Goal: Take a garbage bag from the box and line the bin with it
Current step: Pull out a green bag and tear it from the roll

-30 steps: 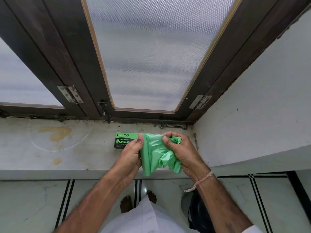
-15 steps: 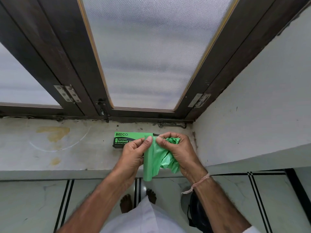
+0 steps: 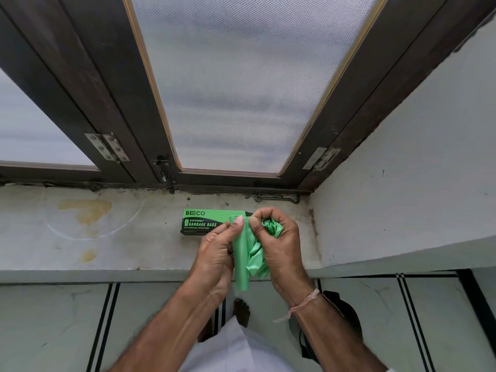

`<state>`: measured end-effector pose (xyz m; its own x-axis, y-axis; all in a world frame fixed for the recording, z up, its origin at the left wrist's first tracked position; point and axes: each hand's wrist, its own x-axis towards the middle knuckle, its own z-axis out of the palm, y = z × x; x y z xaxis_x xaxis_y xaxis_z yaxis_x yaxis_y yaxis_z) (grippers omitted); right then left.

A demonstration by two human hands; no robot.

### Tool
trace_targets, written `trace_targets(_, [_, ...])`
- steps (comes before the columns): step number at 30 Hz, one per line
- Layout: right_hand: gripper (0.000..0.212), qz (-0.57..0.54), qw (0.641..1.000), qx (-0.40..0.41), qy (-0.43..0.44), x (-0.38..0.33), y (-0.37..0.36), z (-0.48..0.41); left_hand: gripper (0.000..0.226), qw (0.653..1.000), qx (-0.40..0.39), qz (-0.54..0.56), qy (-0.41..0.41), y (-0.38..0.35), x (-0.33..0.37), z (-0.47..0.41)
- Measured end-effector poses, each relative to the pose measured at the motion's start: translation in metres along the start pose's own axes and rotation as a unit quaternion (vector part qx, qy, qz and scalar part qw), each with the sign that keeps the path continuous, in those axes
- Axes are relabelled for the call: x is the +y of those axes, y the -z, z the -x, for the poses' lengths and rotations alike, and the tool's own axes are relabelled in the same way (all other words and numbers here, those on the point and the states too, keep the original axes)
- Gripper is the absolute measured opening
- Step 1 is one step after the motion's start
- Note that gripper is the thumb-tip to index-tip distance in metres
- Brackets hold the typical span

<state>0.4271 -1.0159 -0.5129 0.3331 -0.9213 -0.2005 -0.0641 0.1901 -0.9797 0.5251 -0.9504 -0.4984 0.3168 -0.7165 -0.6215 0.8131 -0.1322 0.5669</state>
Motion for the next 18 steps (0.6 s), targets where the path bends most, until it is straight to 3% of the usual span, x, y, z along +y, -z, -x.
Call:
trace_targets(7, [0.023, -0.033, 0.999, 0.011, -0.031, -0.0018, -0.0058, 0.0047, 0.028, 1.0, -0.001, -0.007, 0.024, -0.0021, 0.0017, 0.0016])
trace_targets(13, [0.023, -0.14, 0.986, -0.002, -0.09, -0.0049, -0.0088, 0.0055, 0.014, 0.998, -0.008, 0.035, 0.058, -0.0094, 0.0077, 0.0065])
trace_targets(18, [0.01, -0.216, 0.965, -0.008, -0.148, -0.0088, -0.0055, 0.0051, 0.024, 0.999, -0.004, 0.018, 0.051, -0.0073, 0.0047, 0.0025])
